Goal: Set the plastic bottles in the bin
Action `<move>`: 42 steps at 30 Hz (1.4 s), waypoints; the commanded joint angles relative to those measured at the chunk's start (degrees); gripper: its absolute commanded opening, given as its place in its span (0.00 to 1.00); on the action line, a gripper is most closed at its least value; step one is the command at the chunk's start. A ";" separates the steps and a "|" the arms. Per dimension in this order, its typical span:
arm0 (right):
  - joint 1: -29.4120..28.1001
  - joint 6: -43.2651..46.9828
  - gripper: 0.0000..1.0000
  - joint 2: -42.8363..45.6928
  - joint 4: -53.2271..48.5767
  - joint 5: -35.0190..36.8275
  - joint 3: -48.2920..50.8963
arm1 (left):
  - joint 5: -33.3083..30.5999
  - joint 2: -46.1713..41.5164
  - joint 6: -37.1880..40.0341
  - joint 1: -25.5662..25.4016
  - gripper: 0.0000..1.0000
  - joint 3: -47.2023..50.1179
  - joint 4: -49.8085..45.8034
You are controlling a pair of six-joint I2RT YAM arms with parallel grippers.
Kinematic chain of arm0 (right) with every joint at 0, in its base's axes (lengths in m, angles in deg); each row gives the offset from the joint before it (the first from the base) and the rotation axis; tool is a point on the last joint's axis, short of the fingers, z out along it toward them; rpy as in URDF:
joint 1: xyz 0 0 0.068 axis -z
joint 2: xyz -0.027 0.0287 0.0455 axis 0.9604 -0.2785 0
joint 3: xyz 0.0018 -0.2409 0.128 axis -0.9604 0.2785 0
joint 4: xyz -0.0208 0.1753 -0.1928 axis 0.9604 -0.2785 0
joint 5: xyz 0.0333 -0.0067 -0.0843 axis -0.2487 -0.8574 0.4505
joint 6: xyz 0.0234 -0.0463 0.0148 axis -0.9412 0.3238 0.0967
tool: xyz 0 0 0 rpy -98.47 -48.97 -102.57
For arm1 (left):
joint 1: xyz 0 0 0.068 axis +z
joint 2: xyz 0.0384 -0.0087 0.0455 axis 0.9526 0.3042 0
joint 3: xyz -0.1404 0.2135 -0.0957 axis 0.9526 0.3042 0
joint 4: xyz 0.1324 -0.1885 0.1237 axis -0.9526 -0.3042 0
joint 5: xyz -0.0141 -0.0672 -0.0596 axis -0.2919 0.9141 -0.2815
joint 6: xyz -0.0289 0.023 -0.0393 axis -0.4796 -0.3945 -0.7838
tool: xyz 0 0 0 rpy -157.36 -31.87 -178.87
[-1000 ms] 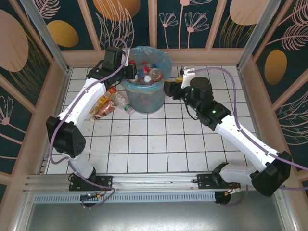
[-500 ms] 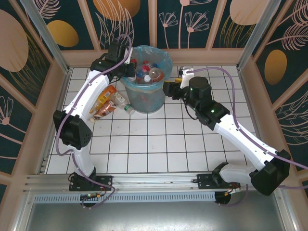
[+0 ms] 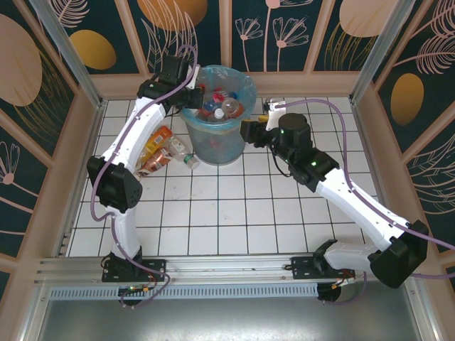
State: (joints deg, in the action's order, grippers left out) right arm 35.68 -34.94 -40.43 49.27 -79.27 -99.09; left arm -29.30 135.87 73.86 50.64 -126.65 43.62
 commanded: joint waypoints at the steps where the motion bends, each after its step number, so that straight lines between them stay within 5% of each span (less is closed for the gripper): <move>1: -0.47 -0.61 0.60 0.42 0.17 1.20 -0.57 | 2.11 3.74 -0.61 -0.50 0.01 4.44 -5.04; 12: -1.45 -0.71 0.60 -0.96 0.32 -0.21 -2.91 | 8.53 -6.54 -5.31 -0.50 0.51 -3.54 5.48; 20: -5.80 -0.05 0.61 -2.95 1.15 -0.01 -3.80 | 2.02 -19.71 -5.62 -0.50 0.55 4.99 11.97; 27: -9.13 0.27 0.61 -6.47 2.50 -0.32 -5.13 | -13.45 -37.96 -5.67 -0.03 0.57 31.52 19.24; 30: -11.21 0.23 0.61 -9.32 4.17 -1.89 -5.94 | -15.50 -43.80 -7.15 1.52 0.60 41.79 20.85; 37: -17.91 1.67 0.62 -19.96 8.71 0.21 -6.44 | -15.78 -49.47 -10.44 5.32 0.63 56.34 24.90; 42: -19.59 1.76 0.65 -29.50 11.47 3.48 -6.59 | -21.96 -50.28 -9.60 6.53 0.64 62.92 28.30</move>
State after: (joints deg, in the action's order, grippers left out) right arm 16.46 -34.24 -65.96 57.19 -79.24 -104.86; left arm -46.22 87.19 64.63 56.54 -65.97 66.86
